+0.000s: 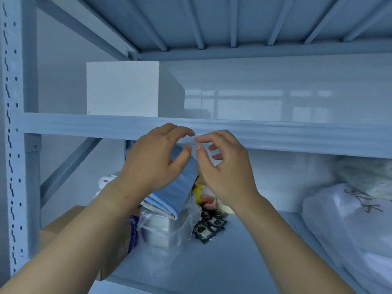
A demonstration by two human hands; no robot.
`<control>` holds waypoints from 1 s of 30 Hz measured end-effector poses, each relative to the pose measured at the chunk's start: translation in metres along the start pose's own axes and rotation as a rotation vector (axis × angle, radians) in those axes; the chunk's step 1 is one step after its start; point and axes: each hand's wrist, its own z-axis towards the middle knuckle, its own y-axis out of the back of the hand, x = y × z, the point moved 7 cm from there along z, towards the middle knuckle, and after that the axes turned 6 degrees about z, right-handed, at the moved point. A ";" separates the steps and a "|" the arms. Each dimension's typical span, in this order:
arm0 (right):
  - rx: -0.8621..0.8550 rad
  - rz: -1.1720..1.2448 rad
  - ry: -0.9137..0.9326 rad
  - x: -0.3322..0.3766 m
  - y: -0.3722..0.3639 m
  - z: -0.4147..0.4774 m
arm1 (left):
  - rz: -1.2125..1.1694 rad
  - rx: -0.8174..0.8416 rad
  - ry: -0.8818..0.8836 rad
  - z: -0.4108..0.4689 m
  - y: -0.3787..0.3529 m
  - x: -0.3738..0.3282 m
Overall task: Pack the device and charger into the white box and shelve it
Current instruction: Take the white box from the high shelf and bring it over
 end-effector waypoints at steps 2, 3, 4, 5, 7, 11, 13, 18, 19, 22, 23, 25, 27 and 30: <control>-0.027 -0.045 0.009 0.003 -0.016 0.009 | -0.008 0.006 -0.047 0.008 0.001 0.020; -0.044 -0.065 0.011 0.005 -0.022 0.014 | -0.013 0.006 -0.063 0.012 0.002 0.029; -0.064 -0.080 0.012 0.006 -0.028 0.019 | -0.021 0.005 -0.076 0.017 0.003 0.038; -0.082 -0.091 0.011 0.008 -0.033 0.025 | -0.032 0.006 -0.091 0.022 0.004 0.046; -0.099 -0.114 0.016 0.011 -0.043 0.036 | -0.063 0.013 -0.111 0.032 0.004 0.060; -0.099 -0.149 0.026 0.017 -0.062 0.058 | -0.096 0.009 -0.148 0.050 0.004 0.081; -0.077 -0.155 0.018 0.018 -0.072 0.070 | -0.112 0.003 -0.148 0.058 0.007 0.090; -0.048 -0.169 0.017 0.013 -0.097 0.106 | -0.132 0.035 -0.135 0.083 0.013 0.126; -0.042 -0.176 0.019 0.012 -0.102 0.114 | -0.116 0.028 -0.142 0.089 0.015 0.133; -0.026 -0.222 0.054 0.008 -0.117 0.137 | -0.074 -0.006 -0.174 0.104 0.019 0.155; -0.020 -0.252 0.071 0.007 -0.122 0.145 | -0.057 -0.012 -0.189 0.108 0.019 0.161; -0.009 -0.308 0.098 0.005 -0.131 0.159 | 0.001 -0.026 -0.231 0.115 0.019 0.170; 0.004 -0.353 0.126 0.004 -0.142 0.170 | 0.067 -0.053 -0.266 0.123 0.018 0.178; 0.002 -0.419 0.166 0.003 -0.156 0.185 | 0.113 -0.099 -0.278 0.135 0.018 0.191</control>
